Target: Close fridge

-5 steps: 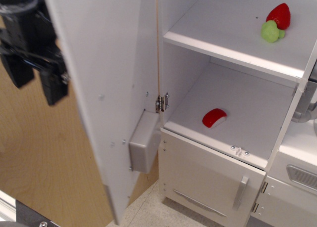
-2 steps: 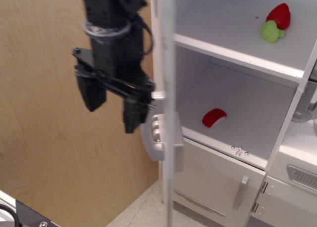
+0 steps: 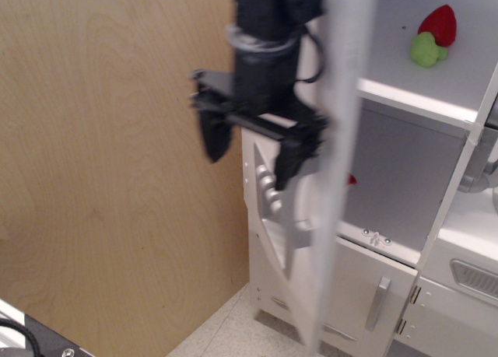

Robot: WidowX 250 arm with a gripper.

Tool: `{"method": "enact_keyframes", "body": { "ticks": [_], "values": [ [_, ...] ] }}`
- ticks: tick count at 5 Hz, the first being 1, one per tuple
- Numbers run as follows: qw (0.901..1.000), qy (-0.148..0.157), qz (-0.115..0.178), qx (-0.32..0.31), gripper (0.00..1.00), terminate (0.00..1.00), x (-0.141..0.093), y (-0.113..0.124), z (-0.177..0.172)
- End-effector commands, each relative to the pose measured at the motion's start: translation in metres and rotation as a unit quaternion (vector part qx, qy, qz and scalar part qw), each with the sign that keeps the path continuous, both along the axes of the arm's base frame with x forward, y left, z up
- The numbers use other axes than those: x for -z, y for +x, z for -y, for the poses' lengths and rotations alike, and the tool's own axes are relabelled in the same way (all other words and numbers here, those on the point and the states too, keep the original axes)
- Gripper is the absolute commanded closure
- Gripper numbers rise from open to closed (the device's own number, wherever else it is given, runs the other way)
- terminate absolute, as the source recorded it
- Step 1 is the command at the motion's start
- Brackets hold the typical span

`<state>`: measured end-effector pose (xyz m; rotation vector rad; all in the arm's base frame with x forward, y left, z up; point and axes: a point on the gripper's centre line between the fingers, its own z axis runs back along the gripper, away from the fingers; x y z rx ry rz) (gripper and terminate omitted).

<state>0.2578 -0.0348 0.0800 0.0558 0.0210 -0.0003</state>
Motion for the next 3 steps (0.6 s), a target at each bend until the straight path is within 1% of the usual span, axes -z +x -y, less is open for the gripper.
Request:
{"method": "enact_keyframes", "body": {
  "ticks": [1, 2, 3],
  "values": [
    [0.9987, -0.01, 0.035, -0.036, 0.0, 0.0, -0.013, 0.058, 0.005],
    [0.9973, -0.012, 0.053, -0.05, 0.0, 0.0, -0.017, 0.073, 0.005],
    [0.9944, -0.014, 0.072, -0.076, 0.0, 0.0, -0.02, 0.096, 0.002]
  ]
}}
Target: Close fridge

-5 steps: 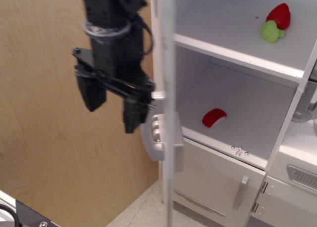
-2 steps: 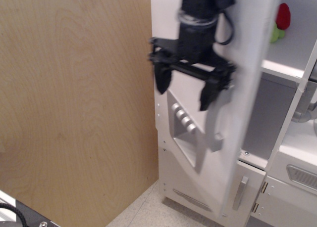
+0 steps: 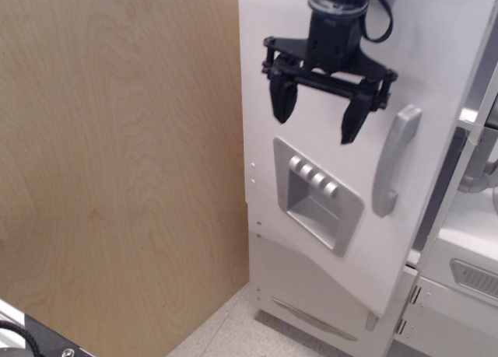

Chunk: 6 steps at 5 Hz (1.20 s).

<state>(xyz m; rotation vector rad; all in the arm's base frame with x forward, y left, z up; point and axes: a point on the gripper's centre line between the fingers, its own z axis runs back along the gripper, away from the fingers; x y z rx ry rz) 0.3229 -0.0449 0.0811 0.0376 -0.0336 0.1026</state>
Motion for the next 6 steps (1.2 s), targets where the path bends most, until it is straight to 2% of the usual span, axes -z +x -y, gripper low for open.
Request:
{"method": "enact_keyframes", "body": {
  "ticks": [1, 3, 4, 6],
  "values": [
    [0.9974, -0.005, 0.056, -0.046, 0.0, 0.0, -0.019, 0.054, -0.01],
    [0.996, -0.009, 0.066, -0.059, 0.0, 0.0, -0.024, 0.068, -0.008],
    [0.9961, -0.01, 0.068, -0.054, 0.0, 0.0, -0.026, 0.065, -0.009],
    [0.9984, -0.014, 0.055, 0.001, 0.0, 0.0, -0.03, 0.007, -0.009]
  ]
}}
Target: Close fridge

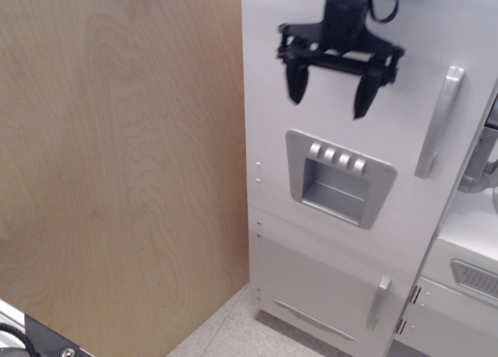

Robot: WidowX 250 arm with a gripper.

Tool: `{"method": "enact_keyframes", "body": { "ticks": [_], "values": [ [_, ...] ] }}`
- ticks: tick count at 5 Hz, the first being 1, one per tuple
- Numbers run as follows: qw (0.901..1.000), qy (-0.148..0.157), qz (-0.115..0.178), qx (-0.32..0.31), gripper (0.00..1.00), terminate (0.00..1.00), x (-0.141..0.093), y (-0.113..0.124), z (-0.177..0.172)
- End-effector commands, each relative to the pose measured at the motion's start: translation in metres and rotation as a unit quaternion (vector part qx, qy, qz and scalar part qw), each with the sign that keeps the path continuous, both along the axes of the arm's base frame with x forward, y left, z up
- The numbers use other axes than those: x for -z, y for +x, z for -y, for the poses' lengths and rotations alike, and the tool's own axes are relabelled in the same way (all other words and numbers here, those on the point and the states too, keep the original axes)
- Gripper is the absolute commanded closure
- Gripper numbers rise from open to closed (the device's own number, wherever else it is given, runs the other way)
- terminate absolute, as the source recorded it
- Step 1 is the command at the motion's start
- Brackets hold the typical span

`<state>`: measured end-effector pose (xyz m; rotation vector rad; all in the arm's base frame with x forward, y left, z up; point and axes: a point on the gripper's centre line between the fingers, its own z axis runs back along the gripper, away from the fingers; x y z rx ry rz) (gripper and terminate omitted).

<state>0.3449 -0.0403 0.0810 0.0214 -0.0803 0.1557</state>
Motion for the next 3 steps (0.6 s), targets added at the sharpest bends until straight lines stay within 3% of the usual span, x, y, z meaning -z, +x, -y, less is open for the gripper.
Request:
{"method": "enact_keyframes", "body": {
  "ticks": [1, 2, 3],
  "values": [
    [0.9991, -0.005, 0.032, 0.026, 0.0, 0.0, -0.0305, -0.0155, -0.0048],
    [0.9991, -0.005, 0.032, 0.026, 0.0, 0.0, -0.0305, -0.0155, -0.0048],
    [0.9991, -0.005, 0.032, 0.026, 0.0, 1.0, -0.0305, -0.0155, -0.0048]
  ]
}}
